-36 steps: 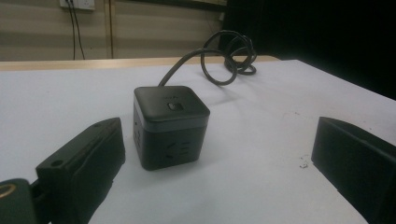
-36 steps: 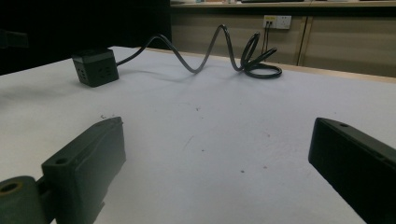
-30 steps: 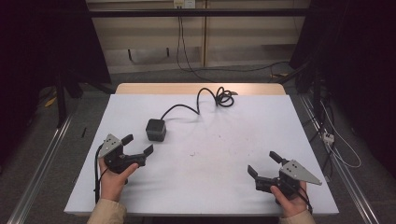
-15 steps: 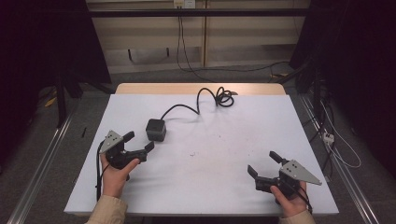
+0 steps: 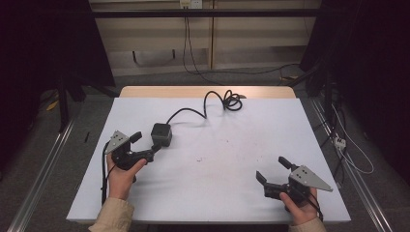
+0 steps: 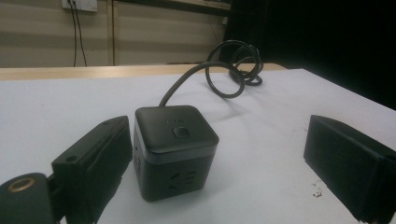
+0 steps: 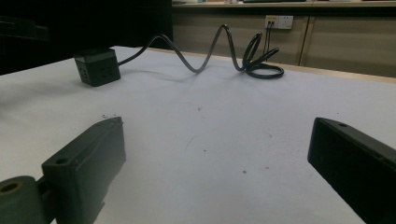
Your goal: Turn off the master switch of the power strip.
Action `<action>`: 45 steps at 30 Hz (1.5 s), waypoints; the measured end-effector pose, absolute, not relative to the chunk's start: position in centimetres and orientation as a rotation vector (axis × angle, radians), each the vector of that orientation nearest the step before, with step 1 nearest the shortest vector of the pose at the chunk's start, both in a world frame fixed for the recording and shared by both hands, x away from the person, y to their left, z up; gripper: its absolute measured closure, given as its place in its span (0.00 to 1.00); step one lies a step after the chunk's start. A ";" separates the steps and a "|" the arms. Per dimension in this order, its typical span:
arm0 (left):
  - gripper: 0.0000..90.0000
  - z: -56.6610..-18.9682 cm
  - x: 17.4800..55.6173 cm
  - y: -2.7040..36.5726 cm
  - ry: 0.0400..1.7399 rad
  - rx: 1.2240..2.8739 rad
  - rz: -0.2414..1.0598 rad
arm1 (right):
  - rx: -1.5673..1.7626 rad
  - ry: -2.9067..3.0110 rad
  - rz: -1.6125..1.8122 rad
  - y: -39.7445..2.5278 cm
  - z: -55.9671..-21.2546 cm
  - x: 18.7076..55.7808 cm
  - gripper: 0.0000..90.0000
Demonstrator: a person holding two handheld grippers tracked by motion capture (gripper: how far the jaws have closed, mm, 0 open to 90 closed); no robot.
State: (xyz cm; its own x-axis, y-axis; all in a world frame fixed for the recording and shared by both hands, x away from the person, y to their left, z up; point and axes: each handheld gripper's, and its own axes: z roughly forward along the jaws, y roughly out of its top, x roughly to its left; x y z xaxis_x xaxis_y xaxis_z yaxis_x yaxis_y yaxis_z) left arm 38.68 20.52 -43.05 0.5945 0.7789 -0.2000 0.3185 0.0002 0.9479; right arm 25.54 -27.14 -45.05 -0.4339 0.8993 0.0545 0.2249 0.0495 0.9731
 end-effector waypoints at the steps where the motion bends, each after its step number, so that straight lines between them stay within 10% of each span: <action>1: 0.10 -43.1 38.7 20.5 0.945 1.585 0.462 | 1.136 1.723 1.421 -27.2 -45.0 25.5 0.04; 45: 0.32 -42.3 40.9 20.6 0.953 1.618 0.515 | 1.130 1.725 1.420 -27.1 -45.1 25.5 0.04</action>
